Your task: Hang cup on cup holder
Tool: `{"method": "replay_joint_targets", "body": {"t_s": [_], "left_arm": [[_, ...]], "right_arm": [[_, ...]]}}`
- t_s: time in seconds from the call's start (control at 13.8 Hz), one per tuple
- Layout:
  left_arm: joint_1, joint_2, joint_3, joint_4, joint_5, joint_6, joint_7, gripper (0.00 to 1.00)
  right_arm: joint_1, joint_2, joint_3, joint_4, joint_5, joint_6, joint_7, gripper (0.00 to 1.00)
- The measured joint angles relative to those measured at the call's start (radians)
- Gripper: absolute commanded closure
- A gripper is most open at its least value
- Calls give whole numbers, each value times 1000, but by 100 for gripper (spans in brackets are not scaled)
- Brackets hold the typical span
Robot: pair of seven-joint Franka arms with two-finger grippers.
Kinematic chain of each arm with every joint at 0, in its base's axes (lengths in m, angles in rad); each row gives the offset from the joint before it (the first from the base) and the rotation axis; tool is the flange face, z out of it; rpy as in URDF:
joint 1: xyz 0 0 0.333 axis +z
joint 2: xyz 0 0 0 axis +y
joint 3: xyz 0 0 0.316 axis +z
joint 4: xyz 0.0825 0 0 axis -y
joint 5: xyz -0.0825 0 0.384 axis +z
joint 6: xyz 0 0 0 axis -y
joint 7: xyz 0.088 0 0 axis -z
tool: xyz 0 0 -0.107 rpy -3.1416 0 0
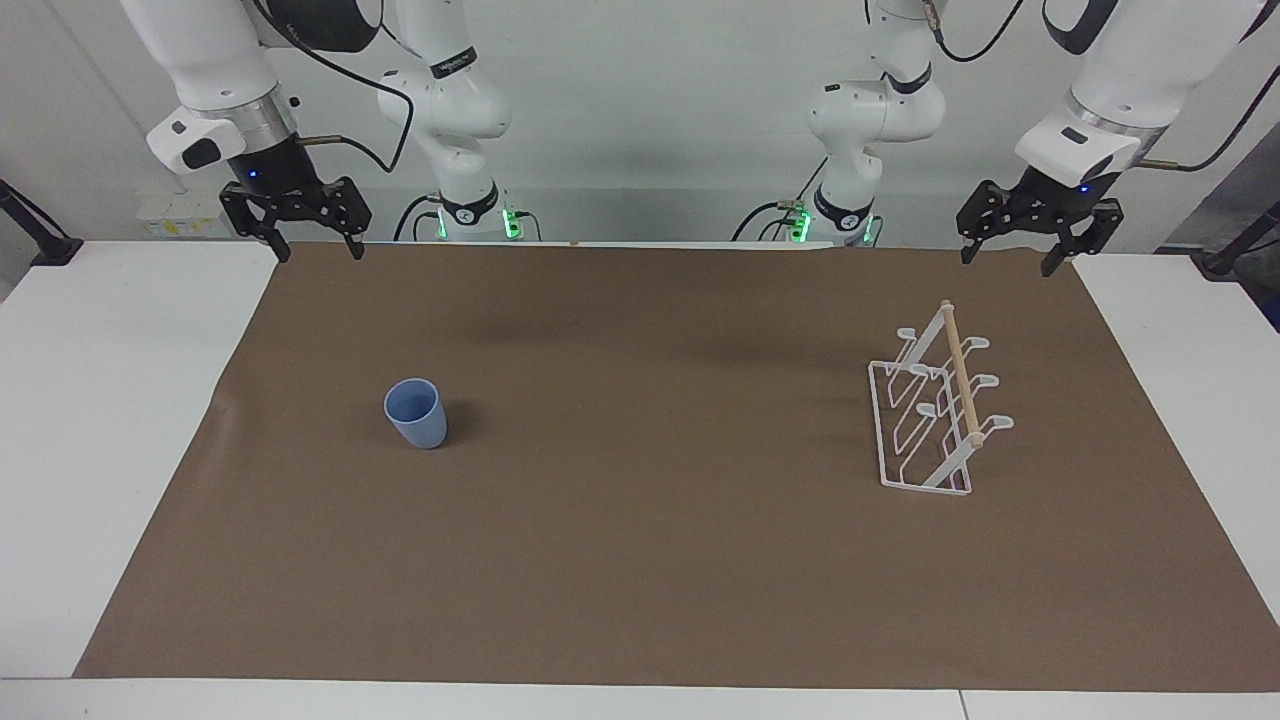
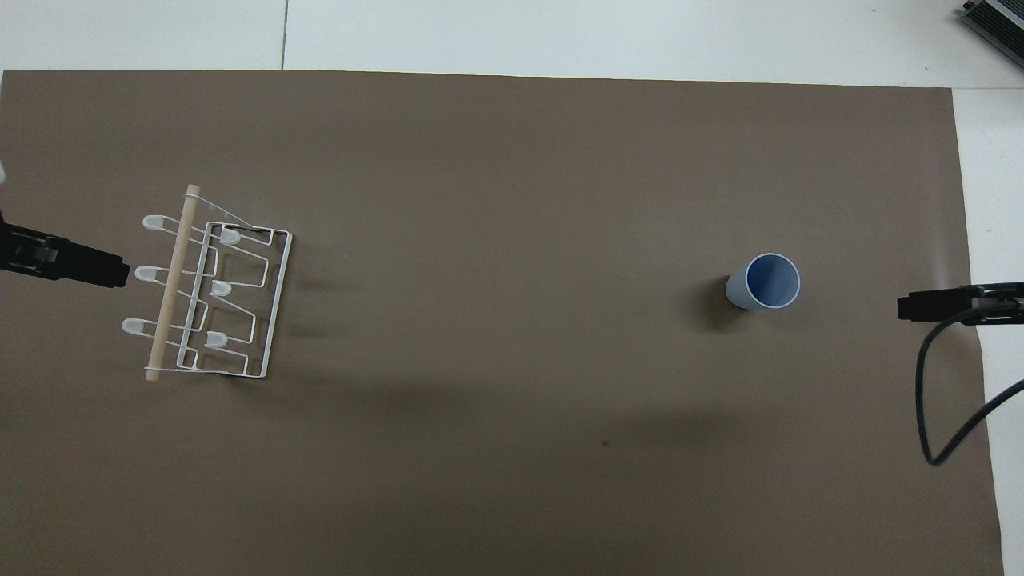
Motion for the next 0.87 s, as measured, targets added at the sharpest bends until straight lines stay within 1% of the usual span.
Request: {"method": "replay_joint_targets", "body": {"t_s": [0.72,0.87], "left_arm": [[0,0,0,0,0,0,0,0],[0,0,0,0,0,0,0,0]], "right_arm": [[7,-2,9,-1,0,2,0,0],[24,-2,12,-3,0,36,0,0]]}}
